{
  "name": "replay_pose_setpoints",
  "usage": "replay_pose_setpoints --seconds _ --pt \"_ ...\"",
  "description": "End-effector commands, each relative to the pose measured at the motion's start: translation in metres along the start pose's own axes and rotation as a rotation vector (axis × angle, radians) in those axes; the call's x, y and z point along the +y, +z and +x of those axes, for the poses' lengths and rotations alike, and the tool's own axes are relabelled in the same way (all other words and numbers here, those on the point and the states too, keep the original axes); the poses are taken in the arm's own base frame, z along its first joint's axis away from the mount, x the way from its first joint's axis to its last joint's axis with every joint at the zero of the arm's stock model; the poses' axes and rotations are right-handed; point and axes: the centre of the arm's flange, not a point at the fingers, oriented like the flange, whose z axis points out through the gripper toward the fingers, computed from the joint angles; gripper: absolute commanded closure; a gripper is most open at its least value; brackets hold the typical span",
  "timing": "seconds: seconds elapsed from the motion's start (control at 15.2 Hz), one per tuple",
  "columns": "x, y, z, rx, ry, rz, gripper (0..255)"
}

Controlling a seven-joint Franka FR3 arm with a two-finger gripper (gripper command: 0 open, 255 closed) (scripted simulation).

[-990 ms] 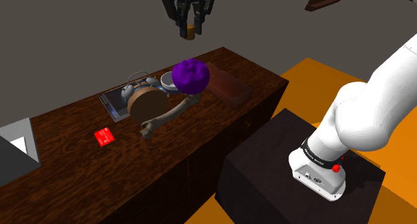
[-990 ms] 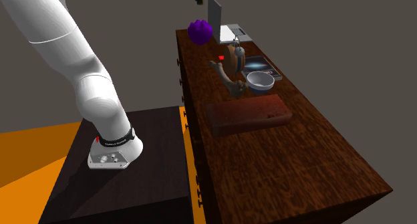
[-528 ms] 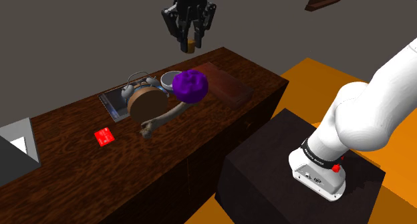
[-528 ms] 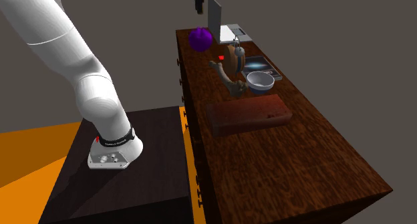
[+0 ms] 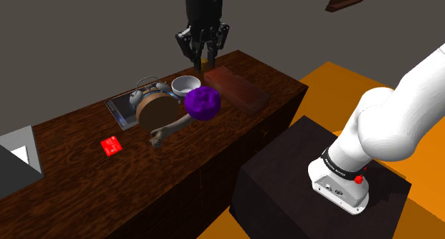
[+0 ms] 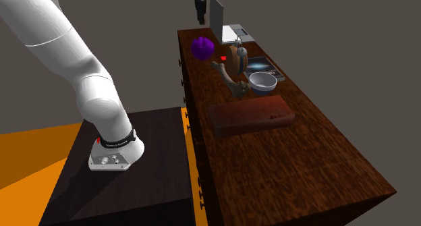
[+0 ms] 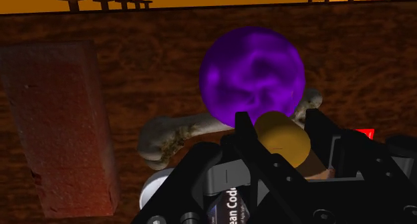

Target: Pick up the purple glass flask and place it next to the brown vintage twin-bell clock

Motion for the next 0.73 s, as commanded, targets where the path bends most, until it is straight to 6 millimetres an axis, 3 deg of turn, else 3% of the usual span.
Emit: replay_pose_setpoints --seconds 0.0,0.66 --pt "0.001 0.010 0.001 0.001 0.000 0.001 255" --pt "0.001 0.062 0.000 0.001 0.000 0.001 255"
